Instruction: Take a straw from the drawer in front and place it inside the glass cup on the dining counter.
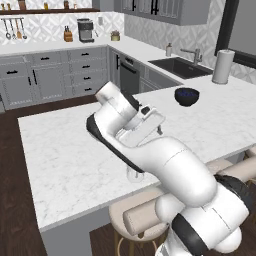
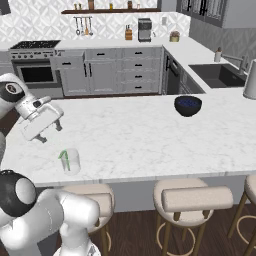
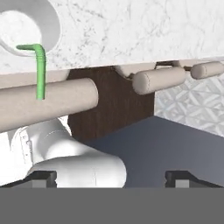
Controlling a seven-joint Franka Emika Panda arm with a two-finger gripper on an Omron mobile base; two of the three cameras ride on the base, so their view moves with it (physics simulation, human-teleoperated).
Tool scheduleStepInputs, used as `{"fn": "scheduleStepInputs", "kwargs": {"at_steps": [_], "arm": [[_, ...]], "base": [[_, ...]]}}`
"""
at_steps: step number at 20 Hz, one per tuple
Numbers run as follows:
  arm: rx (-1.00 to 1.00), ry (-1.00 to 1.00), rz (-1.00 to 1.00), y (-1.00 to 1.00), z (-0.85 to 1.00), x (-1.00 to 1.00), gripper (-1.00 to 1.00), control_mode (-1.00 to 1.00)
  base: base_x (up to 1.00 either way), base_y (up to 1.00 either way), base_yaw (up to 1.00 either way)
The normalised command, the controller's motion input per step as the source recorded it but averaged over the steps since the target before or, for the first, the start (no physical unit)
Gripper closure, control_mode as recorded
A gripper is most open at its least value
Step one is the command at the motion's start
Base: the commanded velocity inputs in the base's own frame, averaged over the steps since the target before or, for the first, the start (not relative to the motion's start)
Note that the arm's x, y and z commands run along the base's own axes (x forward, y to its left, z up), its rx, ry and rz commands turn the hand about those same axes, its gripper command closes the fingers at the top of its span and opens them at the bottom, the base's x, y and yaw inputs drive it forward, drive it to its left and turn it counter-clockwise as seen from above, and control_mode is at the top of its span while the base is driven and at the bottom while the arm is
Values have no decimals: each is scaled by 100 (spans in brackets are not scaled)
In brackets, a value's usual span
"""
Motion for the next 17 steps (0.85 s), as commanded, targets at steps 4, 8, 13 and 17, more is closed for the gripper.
{"fn": "scheduleStepInputs", "kwargs": {"at_steps": [4,8,13,17], "arm": [[33,0,-3,-78,63,-67,-100,-100],[29,0,-3,-79,23,-42,-100,-100],[25,0,-4,-80,2,-33,-100,-100],[22,1,-4,-75,0,-28,-100,-100]], "base": [[0,0,0],[0,0,0],[0,0,0],[0,0,0]]}}
